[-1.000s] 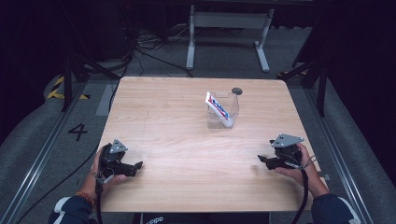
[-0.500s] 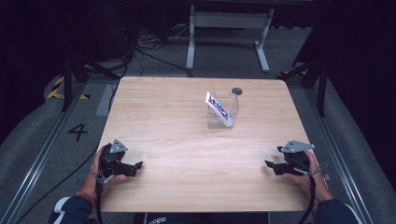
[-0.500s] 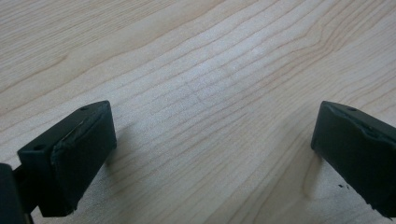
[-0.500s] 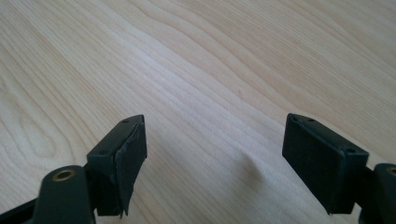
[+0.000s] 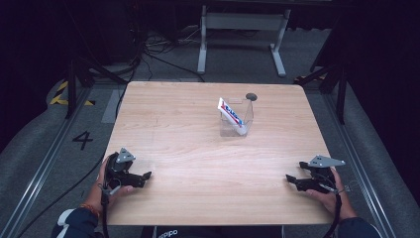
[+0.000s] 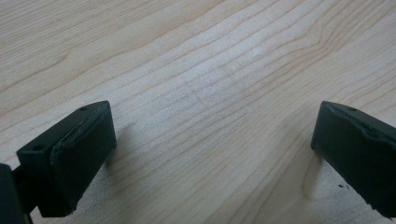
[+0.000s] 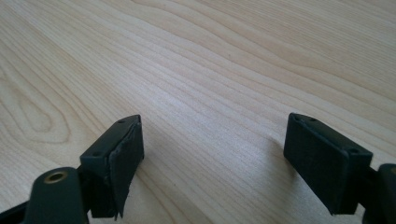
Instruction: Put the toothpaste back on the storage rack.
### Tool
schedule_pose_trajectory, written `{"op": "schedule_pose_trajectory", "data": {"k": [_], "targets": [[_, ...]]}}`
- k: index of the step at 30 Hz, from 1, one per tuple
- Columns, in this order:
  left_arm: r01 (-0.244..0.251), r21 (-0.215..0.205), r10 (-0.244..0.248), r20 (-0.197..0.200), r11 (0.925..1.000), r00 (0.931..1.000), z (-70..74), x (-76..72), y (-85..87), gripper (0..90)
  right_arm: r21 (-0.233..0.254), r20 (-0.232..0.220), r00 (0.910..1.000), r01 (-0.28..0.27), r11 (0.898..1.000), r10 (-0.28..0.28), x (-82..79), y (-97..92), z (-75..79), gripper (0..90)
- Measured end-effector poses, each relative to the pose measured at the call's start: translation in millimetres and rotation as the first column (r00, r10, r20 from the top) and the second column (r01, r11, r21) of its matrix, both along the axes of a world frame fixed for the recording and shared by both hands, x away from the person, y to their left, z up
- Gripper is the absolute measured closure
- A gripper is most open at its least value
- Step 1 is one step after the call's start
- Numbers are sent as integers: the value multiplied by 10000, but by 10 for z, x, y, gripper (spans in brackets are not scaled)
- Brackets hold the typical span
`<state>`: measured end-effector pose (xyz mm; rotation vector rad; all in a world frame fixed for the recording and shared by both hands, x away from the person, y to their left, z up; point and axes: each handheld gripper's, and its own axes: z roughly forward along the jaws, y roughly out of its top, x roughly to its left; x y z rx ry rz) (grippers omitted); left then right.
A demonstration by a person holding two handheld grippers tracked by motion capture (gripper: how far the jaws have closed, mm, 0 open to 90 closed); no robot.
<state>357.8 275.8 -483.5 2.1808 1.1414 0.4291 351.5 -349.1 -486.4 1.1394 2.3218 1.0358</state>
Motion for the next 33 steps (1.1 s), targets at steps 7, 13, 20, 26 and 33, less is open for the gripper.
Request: {"op": "schedule_pose_trajectory", "data": {"k": [7,13,20,26,33], "targets": [[-60,-15,60,-8,10000,10000,0,-5,-3,3,-1,0,10000,0,10000,0,0,1,0,202],[-40,2,40,8,10000,10000,0,-2,-1,2,0,-1,10000,2,10000,-2,0,1,0,202],[-36,-14,36,-11,10000,10000,0,-1,-2,2,1,0,10000,3,10000,-3,0,0,0,202],[-33,-15,33,-15,10000,10000,-1,-1,-2,2,3,-1,10000,4,10000,-4,0,1,0,202],[-36,3,36,8,10000,10000,0,0,-2,2,3,0,10000,4,10000,-4,0,0,0,202]]}}
